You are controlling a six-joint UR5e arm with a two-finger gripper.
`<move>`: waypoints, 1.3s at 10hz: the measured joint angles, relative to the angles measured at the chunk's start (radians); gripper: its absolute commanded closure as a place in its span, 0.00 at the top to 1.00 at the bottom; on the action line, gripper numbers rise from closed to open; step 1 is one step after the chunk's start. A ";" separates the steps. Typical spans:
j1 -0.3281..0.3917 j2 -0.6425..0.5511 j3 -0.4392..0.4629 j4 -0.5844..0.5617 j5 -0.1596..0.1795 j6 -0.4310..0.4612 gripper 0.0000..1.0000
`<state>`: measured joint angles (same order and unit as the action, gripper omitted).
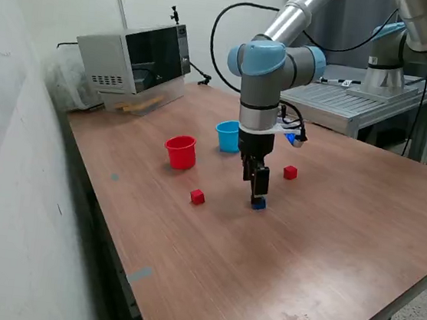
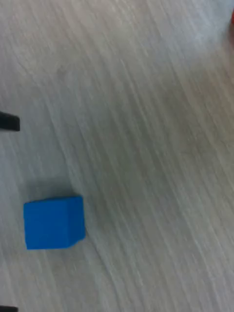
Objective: Place red objects in the red bin, and blue objects in the blue bin.
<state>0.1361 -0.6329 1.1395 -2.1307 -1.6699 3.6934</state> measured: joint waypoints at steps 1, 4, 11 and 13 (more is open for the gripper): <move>-0.001 -0.001 0.004 -0.004 0.000 0.000 1.00; -0.002 -0.003 0.015 -0.011 -0.001 -0.001 1.00; -0.002 -0.006 0.034 -0.026 0.002 -0.003 1.00; -0.002 -0.006 0.037 -0.026 0.002 -0.005 1.00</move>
<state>0.1337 -0.6393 1.1768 -2.1567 -1.6675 3.6883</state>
